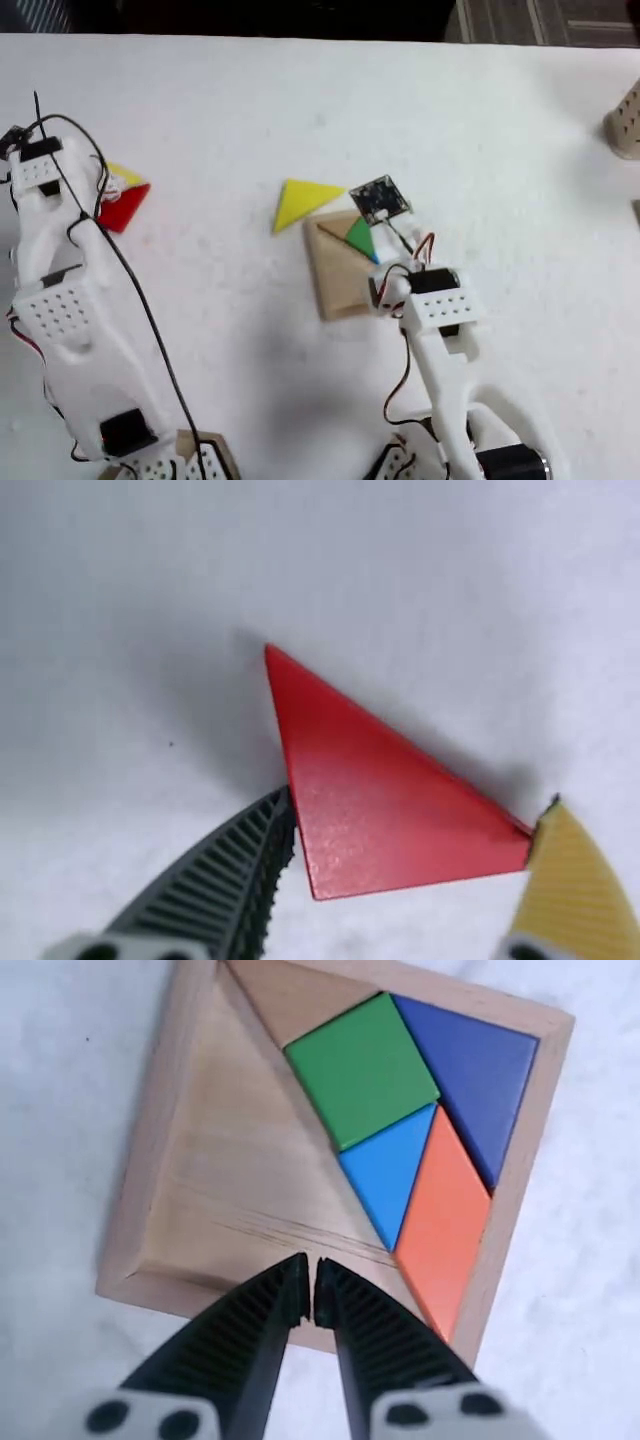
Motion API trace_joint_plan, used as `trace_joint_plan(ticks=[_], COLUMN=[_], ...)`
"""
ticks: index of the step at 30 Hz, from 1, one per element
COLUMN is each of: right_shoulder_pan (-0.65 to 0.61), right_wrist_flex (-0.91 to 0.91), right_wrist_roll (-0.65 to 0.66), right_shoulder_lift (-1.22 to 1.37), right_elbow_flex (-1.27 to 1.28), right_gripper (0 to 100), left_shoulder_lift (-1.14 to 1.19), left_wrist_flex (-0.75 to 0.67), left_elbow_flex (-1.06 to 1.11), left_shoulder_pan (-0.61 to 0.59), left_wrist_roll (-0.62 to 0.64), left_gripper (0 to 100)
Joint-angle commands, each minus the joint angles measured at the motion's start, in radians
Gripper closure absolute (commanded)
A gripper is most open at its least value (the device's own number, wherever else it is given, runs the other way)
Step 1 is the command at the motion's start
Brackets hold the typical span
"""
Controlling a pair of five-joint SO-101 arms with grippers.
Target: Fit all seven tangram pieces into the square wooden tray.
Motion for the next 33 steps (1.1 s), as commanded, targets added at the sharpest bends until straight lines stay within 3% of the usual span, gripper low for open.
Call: trace_joint_plan(ticks=[1, 10, 27, 33], right_shoulder_pan=[-0.01, -0.005, -0.001, -0.001], right_wrist_flex=[-0.013, -0.013, -0.015, -0.015], right_wrist_roll=[0.012, 0.014, 0.02, 0.054], right_shoulder_lift=[-0.033, -0.035, -0.036, -0.038], right_elbow_flex=[-0.006, -0.006, -0.009, -0.009], right_gripper=[97.5, 97.4, 97.4, 97.7], left_shoulder_lift=[0.087, 0.209, 0.14, 0.134], left_wrist_flex=[0.048, 0.292, 0.385, 0.387], left_elbow_flex=[-0.173, -0.433, -0.434, -0.47], left_shoulder_pan=[-0.024, 0.12, 0.44, 0.463], left_wrist_roll=[0.0, -0.272, -0.821, -0.848], left_gripper=[66, 66, 66, 66])
